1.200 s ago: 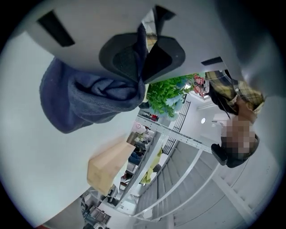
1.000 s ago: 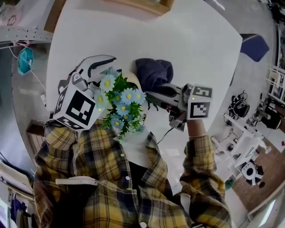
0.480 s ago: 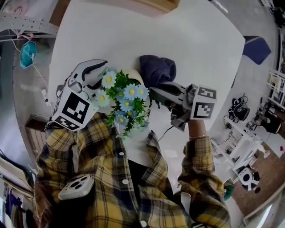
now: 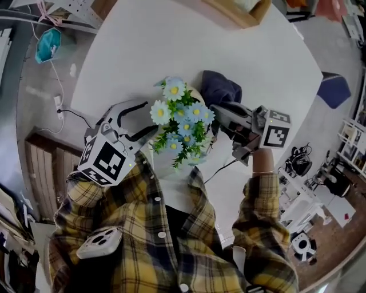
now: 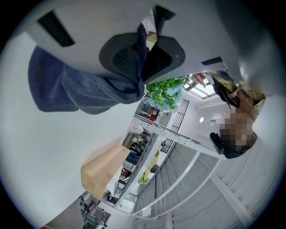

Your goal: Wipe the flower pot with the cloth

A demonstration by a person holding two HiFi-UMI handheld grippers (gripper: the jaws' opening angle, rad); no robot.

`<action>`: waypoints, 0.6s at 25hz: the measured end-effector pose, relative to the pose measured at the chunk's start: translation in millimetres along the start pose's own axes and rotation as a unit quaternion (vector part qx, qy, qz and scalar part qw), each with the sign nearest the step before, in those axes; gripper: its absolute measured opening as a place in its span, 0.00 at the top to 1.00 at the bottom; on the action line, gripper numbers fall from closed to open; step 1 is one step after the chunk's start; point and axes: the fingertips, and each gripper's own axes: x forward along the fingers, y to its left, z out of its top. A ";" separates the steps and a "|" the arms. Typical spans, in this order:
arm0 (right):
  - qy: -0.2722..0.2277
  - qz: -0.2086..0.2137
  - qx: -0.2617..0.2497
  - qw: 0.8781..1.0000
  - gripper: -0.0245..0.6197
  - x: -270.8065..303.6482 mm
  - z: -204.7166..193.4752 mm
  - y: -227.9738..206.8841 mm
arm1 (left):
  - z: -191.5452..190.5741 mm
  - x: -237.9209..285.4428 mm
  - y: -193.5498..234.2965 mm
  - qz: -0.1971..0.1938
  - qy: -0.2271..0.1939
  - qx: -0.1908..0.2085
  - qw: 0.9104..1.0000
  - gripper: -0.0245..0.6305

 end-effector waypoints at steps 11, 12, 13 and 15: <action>0.049 0.038 0.016 0.998 0.93 18.1 19.1 -9.3 | 5.6 24.8 -41.4 0.024 -0.026 -0.013 0.999 0.45; 0.054 0.042 0.018 0.997 0.93 19.5 19.9 -9.5 | 7.5 27.6 -40.1 0.031 -0.027 -0.015 0.999 0.45; 0.058 0.045 0.020 0.997 0.93 20.8 20.5 -9.5 | 9.0 29.6 -38.2 0.038 -0.028 -0.018 0.999 0.45; 0.063 0.049 0.023 0.997 0.93 22.6 21.3 -9.5 | 10.3 30.8 -33.9 0.047 -0.029 -0.020 0.998 0.45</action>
